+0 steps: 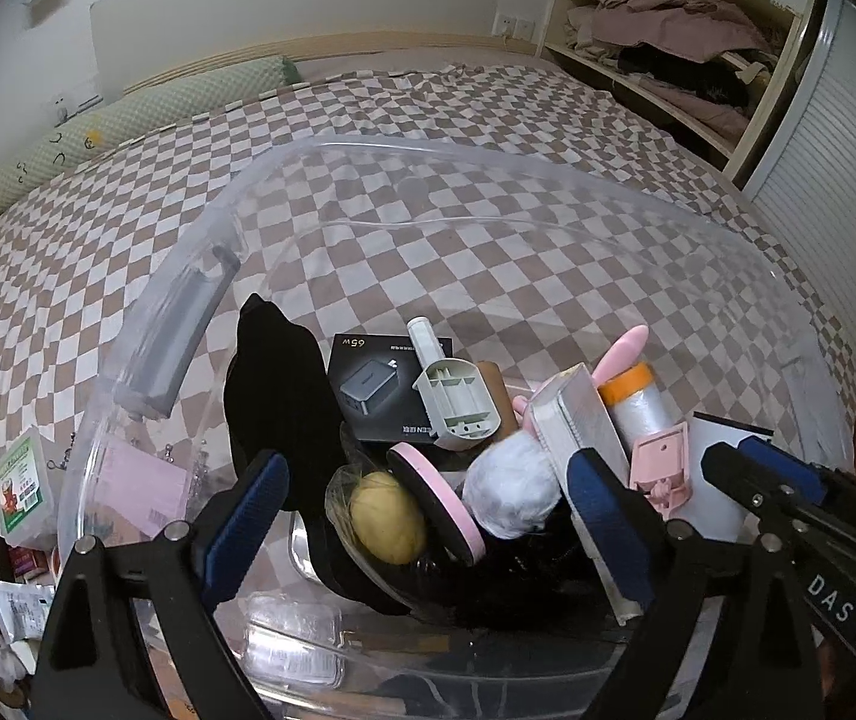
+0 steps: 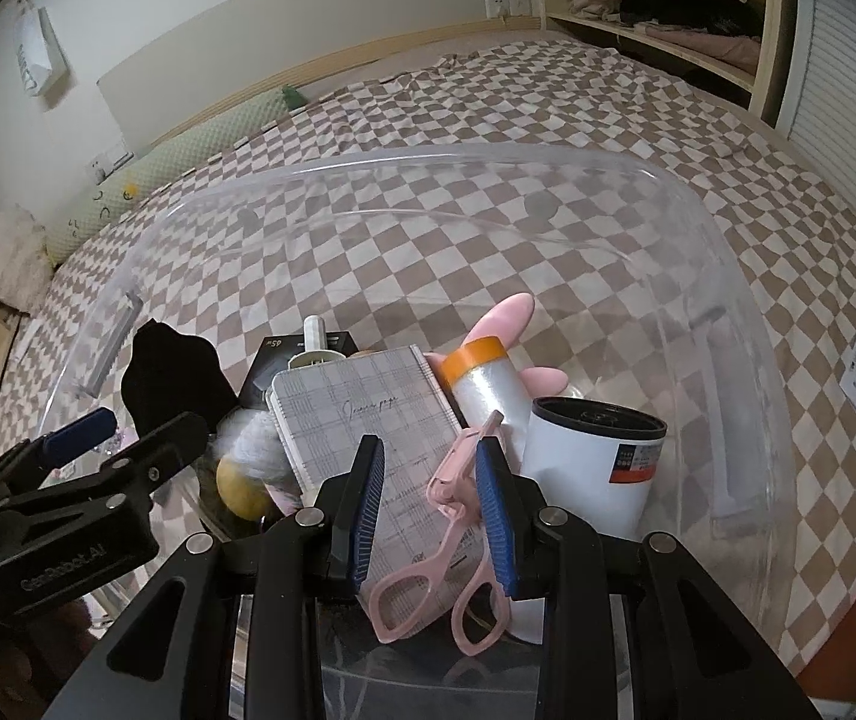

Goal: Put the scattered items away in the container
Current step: 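Open both tools to release the yarn ball and curler in the clear box, then withdraw both open tools from the clear box back over the scattered items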

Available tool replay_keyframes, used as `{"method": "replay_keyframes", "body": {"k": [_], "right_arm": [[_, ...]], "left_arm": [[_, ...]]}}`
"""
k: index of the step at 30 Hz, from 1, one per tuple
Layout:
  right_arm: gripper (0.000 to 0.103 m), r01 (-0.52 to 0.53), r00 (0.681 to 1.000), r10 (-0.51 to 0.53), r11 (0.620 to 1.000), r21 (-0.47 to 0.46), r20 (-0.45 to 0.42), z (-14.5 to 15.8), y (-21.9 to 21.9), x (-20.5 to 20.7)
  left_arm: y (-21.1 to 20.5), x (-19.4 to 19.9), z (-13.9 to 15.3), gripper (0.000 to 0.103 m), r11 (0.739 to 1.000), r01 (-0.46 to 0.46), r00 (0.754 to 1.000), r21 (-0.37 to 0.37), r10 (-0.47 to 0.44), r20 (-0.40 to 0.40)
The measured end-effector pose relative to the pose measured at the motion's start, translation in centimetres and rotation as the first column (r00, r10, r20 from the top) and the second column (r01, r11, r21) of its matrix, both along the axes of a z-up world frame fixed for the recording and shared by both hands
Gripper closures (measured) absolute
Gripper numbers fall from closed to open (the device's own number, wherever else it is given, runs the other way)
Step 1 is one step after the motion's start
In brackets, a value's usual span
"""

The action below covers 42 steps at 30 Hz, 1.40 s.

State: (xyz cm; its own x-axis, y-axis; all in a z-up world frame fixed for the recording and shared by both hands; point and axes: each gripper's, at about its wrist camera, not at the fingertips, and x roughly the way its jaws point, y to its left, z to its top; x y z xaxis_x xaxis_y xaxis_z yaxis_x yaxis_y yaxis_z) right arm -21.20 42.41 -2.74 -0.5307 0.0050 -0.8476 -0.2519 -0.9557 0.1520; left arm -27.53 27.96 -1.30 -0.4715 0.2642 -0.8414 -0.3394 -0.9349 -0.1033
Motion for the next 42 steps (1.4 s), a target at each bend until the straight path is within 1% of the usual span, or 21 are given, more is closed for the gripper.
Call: {"method": "replay_keyframes", "body": {"k": [7,8,9,11,16,18,21,22,23,25,27,30,33,37,39,42], "right_arm": [[0.071,0.000,1.000,0.000,1.000,0.010,0.002,0.3,0.1,0.4],[0.071,0.000,1.000,0.000,1.000,0.012,0.002,0.3,0.1,0.4],[0.071,-0.001,1.000,0.001,1.000,0.019,0.001,0.4,0.0,0.5],[0.071,0.000,1.000,0.000,1.000,0.025,0.002,0.4,0.0,0.7],[0.071,0.011,1.000,-0.011,1.000,0.026,-0.004,0.8,-0.1,1.0],[0.071,0.011,1.000,-0.011,0.999,0.039,-0.007,0.9,-0.3,1.2],[0.071,0.013,1.000,-0.013,0.998,0.056,-0.010,1.0,-0.5,1.5],[0.066,0.016,1.000,-0.016,0.998,0.064,-0.012,1.0,-0.6,1.5],[0.036,0.021,1.000,-0.020,0.997,0.079,-0.013,1.0,-0.6,1.6],[0.000,0.028,0.999,-0.024,0.991,0.132,-0.029,1.3,-0.9,1.8],[0.000,0.029,0.999,-0.021,0.978,0.206,-0.045,1.7,-1.4,2.1],[0.000,0.026,0.999,-0.014,0.969,0.246,-0.052,2.0,-1.9,2.3],[0.000,0.028,0.999,-0.017,0.971,0.239,-0.046,1.9,-2.0,2.4],[0.000,0.035,0.998,-0.022,0.973,0.227,-0.059,2.2,-2.3,2.6],[0.000,0.049,0.996,-0.032,0.974,0.221,-0.079,2.6,-2.4,2.8],[0.000,0.082,0.989,-0.057,0.979,0.186,-0.137,3.3,-2.3,3.2]], "left_arm": [[-0.6,0.8,0.9,0.008,0.999,0.013,0.998,-0.032,-0.015,-0.053],[-0.7,1.0,1.0,0.006,0.999,0.014,0.998,-0.042,-0.017,-0.065],[-0.7,1.1,1.1,0.002,0.999,0.013,0.997,-0.049,-0.017,-0.072],[-0.9,1.4,1.3,0.001,0.998,0.015,0.996,-0.058,-0.020,-0.084],[-1.6,1.7,1.8,0.000,0.999,0.023,0.995,-0.040,-0.027,-0.092],[-1.9,1.9,2.1,0.000,0.999,0.033,0.995,-0.030,-0.035,-0.098],[-2.4,2.1,2.5,0.000,1.000,0.022,0.995,-0.012,-0.023,-0.098],[-2.6,2.1,2.7,0.000,1.000,0.017,0.995,-0.007,-0.017,-0.098],[-2.8,2.2,2.8,0.000,1.000,0.012,0.995,-0.004,-0.012,-0.097],[-3.3,2.3,3.0,0.000,1.000,0.005,0.995,0.003,-0.004,-0.098],[-3.8,2.4,3.3,0.000,1.000,0.002,0.995,0.009,-0.001,-0.099],[-4.7,2.6,3.5,0.000,1.000,-0.002,0.996,0.029,0.004,-0.092],[-5.6,2.9,3.9,0.000,0.999,-0.020,0.995,0.035,0.023,-0.095],[-6.9,3.5,4.3,0.000,0.999,-0.034,0.993,0.023,0.037,-0.112],[-7.7,3.7,4.5,0.000,0.999,-0.042,0.992,0.020,0.044,-0.120],[-8.9,4.2,5.1,0.000,0.998,-0.054,0.988,0.016,0.056,-0.146]]}}
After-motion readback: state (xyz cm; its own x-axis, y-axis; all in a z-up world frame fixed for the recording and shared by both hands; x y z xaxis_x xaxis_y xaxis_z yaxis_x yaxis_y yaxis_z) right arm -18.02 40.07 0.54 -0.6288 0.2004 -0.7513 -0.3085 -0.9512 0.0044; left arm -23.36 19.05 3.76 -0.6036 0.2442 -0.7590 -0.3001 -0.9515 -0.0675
